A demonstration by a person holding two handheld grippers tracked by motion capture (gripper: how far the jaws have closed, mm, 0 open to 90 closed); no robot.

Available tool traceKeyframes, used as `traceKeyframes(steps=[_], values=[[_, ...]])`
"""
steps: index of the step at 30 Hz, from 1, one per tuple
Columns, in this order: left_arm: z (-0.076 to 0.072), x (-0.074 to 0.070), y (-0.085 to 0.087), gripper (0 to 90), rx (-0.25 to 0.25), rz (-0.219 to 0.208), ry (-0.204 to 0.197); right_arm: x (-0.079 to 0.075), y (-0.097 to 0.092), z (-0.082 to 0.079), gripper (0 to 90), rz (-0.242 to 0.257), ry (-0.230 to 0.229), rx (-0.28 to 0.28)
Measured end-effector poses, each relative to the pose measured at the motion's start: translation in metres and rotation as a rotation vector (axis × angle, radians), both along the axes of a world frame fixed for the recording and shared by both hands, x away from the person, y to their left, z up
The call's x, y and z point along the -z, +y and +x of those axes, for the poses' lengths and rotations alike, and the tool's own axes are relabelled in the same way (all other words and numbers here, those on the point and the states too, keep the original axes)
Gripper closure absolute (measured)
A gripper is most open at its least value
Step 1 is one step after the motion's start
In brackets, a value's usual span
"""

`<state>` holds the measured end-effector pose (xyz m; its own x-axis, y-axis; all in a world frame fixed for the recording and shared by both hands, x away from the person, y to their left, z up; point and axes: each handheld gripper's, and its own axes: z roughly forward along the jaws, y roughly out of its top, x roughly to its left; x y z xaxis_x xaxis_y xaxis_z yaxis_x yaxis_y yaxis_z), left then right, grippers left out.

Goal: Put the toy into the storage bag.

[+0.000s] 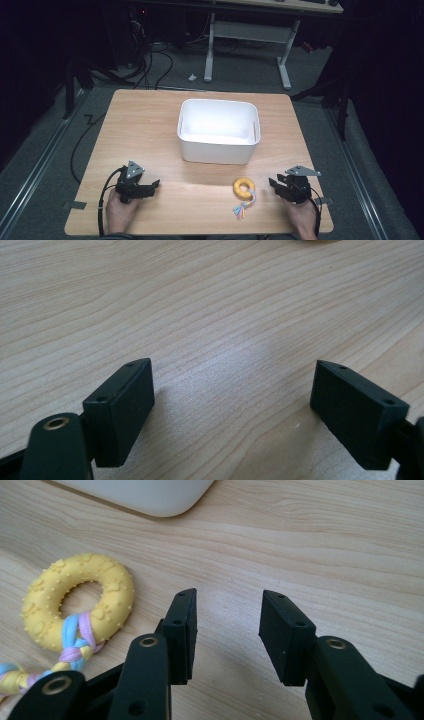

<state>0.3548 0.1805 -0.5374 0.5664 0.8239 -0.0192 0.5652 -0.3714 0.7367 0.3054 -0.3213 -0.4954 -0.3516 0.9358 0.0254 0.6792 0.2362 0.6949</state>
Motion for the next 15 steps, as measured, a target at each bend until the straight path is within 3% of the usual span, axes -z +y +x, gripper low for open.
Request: traceKeyframes(steps=[10,15], values=[[0.000,0.000,0.000,18.1,0.000,0.000,0.000,-0.007,0.013,-0.004,64.4,-0.010,-0.009,-0.057],[0.000,0.000,0.000,18.1,-0.001,0.000,0.000,-0.009,0.019,-0.003,64.1,-0.013,0.009,-0.089]])
